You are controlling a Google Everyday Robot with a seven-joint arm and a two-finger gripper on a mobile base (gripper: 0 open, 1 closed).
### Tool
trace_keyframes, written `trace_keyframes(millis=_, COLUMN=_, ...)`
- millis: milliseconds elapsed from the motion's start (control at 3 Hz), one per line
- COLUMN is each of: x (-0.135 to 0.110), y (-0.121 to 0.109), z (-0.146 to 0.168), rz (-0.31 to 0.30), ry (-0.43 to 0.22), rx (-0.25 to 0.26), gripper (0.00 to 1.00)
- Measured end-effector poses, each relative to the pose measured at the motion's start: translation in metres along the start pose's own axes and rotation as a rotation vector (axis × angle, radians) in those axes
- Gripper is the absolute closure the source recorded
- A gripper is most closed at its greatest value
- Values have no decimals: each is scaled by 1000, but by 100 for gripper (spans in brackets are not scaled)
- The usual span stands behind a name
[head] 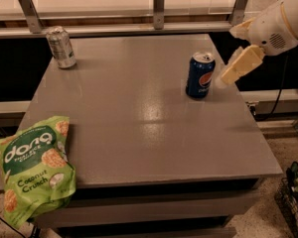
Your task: Pick pepsi can
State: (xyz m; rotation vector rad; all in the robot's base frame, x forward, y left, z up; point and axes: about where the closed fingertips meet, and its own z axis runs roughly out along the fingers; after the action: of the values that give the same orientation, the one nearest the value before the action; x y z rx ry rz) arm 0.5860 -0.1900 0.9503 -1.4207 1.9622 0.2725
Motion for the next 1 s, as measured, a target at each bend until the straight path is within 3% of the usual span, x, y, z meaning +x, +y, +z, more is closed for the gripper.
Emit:
trace_keyframes(millis=667, x=-4, y=2, z=44, rz=38, ry=-92, rx=-87, gripper=0)
trace_keyframes(millis=1000, x=-11, y=8, z=59, rz=35, ry=-131, rx=-127, gripper=18)
